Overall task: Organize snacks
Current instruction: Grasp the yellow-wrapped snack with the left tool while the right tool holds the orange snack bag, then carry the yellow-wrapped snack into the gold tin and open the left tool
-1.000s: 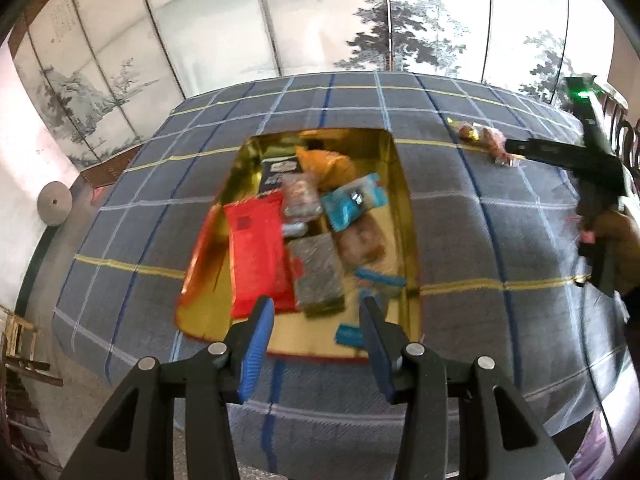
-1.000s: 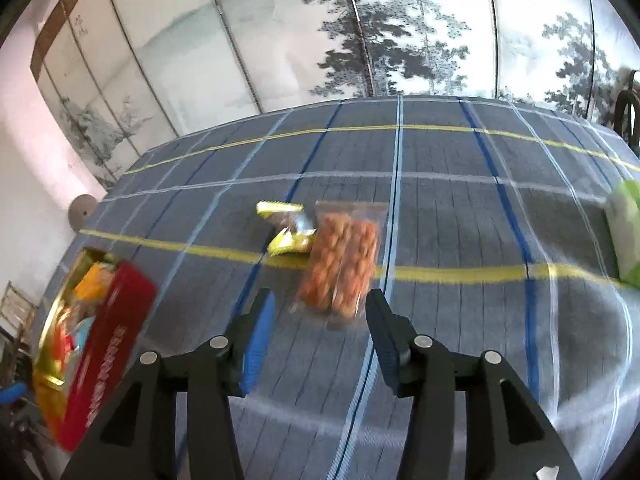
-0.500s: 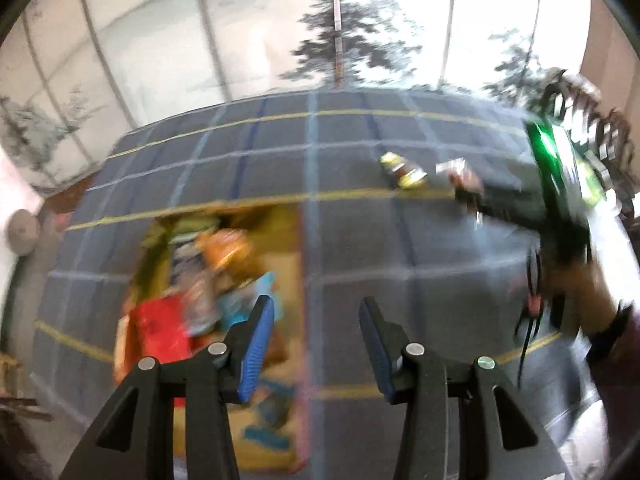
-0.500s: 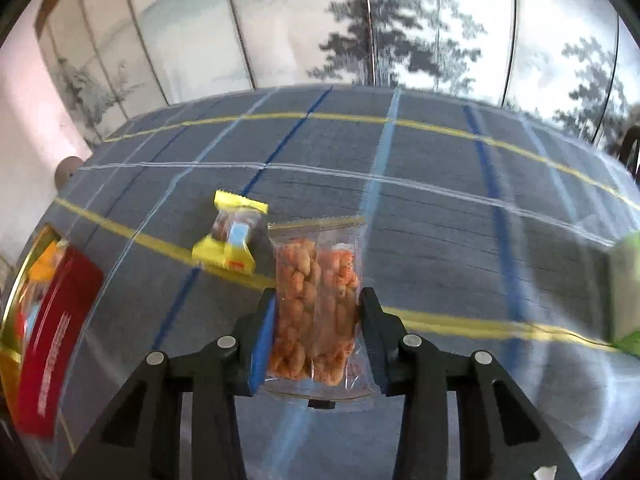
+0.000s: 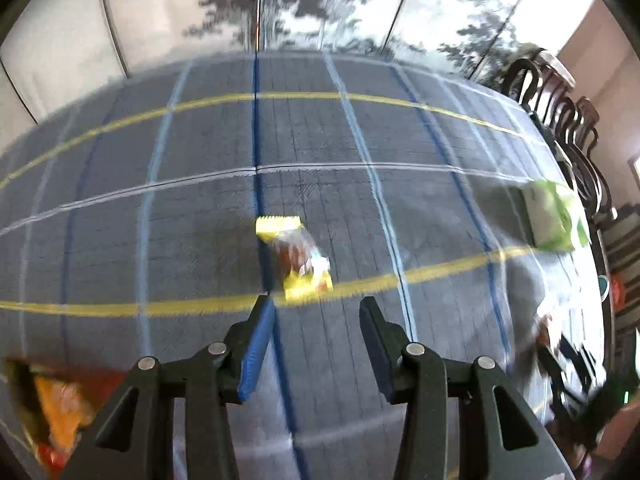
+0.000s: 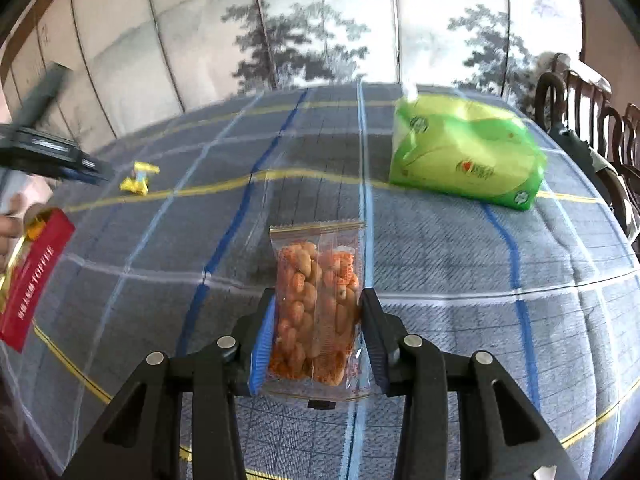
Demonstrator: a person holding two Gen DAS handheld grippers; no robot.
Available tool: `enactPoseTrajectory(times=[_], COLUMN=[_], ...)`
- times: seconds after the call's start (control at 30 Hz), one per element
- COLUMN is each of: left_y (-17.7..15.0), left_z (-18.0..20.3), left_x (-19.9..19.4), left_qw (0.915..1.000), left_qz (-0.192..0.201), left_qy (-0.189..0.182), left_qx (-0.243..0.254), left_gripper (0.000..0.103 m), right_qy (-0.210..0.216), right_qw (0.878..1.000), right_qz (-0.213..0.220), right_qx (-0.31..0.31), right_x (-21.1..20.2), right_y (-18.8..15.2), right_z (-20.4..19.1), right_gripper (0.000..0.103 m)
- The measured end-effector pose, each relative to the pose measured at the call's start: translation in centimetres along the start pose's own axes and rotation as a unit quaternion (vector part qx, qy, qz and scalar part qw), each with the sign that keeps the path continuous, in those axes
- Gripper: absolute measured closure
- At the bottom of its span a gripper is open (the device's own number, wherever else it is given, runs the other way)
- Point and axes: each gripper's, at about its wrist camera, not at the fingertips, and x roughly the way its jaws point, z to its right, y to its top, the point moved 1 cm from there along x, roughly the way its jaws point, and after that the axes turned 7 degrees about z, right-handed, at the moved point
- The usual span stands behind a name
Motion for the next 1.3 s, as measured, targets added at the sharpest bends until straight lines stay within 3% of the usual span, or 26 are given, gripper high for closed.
enactPoseTrajectory(times=[0.13, 0.4, 0.47, 0.53, 0.63, 0.93, 1.13, 1.3], left_y=[1.2, 1.9, 1.6, 0.9, -1.3, -13.1, -18.1, -21.5], left_z=[-0.8, 0.4, 1.3, 1.5, 1.9, 5.9, 7.5, 6.5], left_x=[3.1, 5.0, 5.1, 4.9, 2.9, -8.2, -11.1, -13.1], left_qw=[0.9985, 0.9991, 0.9983, 0.9983, 0.9981, 0.9861, 0.9832, 0.9814], left_qz=[-0.032, -0.016, -0.001, 0.008, 0.025, 0.148, 0.158, 0.167], left_qy=[-0.013, 0.031, 0.058, 0.058, 0.047, 0.074, 0.084, 0.089], left_qx=[-0.041, -0.026, 0.0, -0.007, -0.032, 0.017, 0.035, 0.033], left_gripper=[0.058, 0.058, 0.074, 0.074, 0.074, 0.074, 0.073, 0.073], right_qy=[0.02, 0.038, 0.037, 0.034, 0.03, 0.005, -0.017, -0.031], right_qw=[1.0, 0.999, 0.999, 0.999, 0.999, 0.999, 0.999, 0.998], right_qz=[-0.013, -0.026, -0.026, -0.026, -0.027, -0.03, -0.032, -0.035], right_qx=[0.006, 0.015, 0.016, 0.015, 0.014, -0.007, -0.014, -0.031], right_x=[0.6, 1.1, 1.3, 1.4, 1.6, 2.2, 2.8, 3.0], right_y=[0.0, -0.1, 0.0, 0.1, 0.2, 0.5, 0.9, 1.0], right_z=[0.0, 0.2, 0.2, 0.2, 0.2, -0.5, -0.9, -1.5], right_gripper=[0.065, 0.064, 0.064, 0.064, 0.064, 0.064, 0.063, 0.062])
